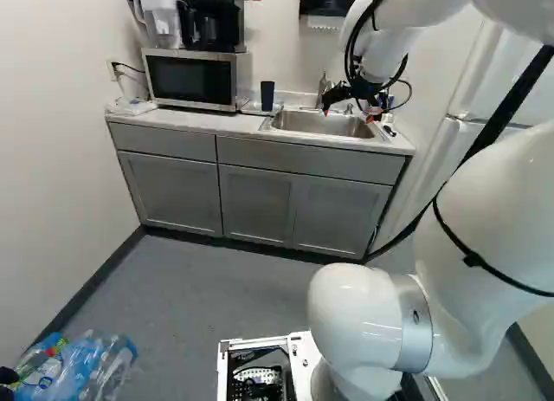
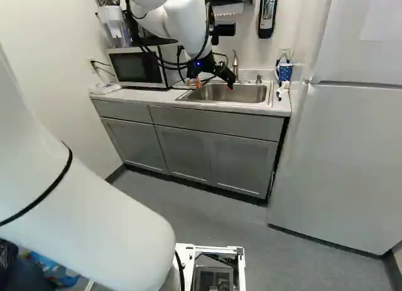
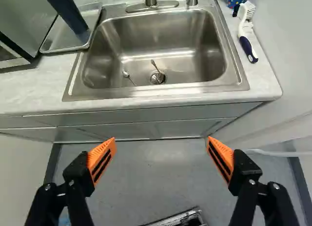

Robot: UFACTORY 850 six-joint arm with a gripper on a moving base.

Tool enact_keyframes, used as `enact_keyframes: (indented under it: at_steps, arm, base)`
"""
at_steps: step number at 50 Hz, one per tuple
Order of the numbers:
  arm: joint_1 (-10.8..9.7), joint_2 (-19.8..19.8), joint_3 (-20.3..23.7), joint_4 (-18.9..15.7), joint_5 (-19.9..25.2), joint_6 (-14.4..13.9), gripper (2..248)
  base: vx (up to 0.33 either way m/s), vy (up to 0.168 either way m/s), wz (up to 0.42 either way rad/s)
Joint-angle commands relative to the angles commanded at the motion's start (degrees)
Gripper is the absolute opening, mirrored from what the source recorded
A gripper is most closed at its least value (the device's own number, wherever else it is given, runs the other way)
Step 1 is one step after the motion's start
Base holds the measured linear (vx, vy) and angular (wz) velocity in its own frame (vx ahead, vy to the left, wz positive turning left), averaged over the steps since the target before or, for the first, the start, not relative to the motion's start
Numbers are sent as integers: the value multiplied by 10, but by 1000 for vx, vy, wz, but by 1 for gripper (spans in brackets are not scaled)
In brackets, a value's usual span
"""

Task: Rinse the cup and place it in the tray

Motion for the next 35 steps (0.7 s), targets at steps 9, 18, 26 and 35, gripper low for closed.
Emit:
enact_keyframes:
  at_steps: [9,18,26,35]
  arm:
    - [6,2,18,-2,26,1,247]
    - [13,5,40,-5,57,2,247]
    - [20,8,62,-7,89,3,247]
    - [29,12,92,-11,130,4,247]
  base:
    - [0,0,0]
    - [0,0,0]
    - [0,0,0]
    - [0,0,0]
